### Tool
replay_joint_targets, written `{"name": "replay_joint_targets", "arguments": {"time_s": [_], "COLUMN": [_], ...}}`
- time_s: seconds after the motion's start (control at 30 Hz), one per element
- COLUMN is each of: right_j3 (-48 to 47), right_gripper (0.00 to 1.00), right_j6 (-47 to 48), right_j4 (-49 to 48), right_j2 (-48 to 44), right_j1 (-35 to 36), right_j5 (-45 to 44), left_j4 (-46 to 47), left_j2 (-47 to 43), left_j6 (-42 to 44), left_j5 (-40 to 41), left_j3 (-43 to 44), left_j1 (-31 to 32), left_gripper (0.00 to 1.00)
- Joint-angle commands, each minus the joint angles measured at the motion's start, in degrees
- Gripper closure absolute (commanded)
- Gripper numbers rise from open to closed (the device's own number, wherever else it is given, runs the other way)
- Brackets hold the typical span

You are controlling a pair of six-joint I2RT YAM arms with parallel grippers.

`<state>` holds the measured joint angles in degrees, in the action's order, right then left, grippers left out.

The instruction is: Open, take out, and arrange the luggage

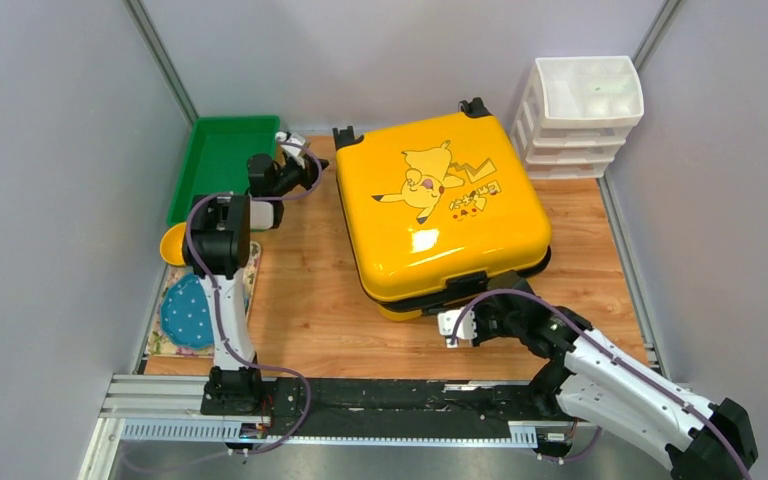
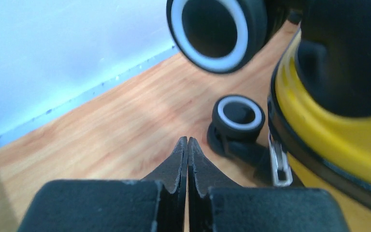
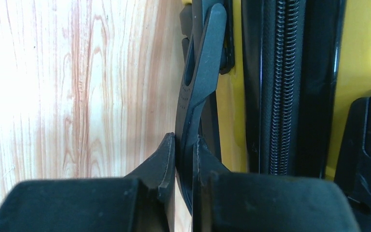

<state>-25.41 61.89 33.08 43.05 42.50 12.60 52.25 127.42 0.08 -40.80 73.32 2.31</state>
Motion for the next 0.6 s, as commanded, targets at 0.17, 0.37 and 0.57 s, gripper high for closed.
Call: {"name": "replay_joint_targets", "arguments": {"time_s": [0.17, 0.37, 0.57], "right_j3": [-1.39, -10.16, -22.90], "right_gripper": [0.73, 0.26, 0.21], "right_j6": [-3.26, -7.65, -19.33], "right_j4": [12.79, 19.74, 22.55], "right_j2": [-4.98, -9.47, -0.26], "right_j1": [-2.86, -2.86, -2.77], "right_j5": [-8.56, 3.12, 7.88], "left_j4": [10.68, 5.33, -15.19], "left_j2": [-19.91, -25.98, -34.25], "left_j6": [-3.59, -6.32, 3.77], "left_j5": [-5.43, -5.16, -7.00], "left_j3": [-21.18, -26.21, -22.13], "left_j1": [-1.51, -3.61, -4.06], "left_gripper": [1.00, 0.91, 0.27]}}
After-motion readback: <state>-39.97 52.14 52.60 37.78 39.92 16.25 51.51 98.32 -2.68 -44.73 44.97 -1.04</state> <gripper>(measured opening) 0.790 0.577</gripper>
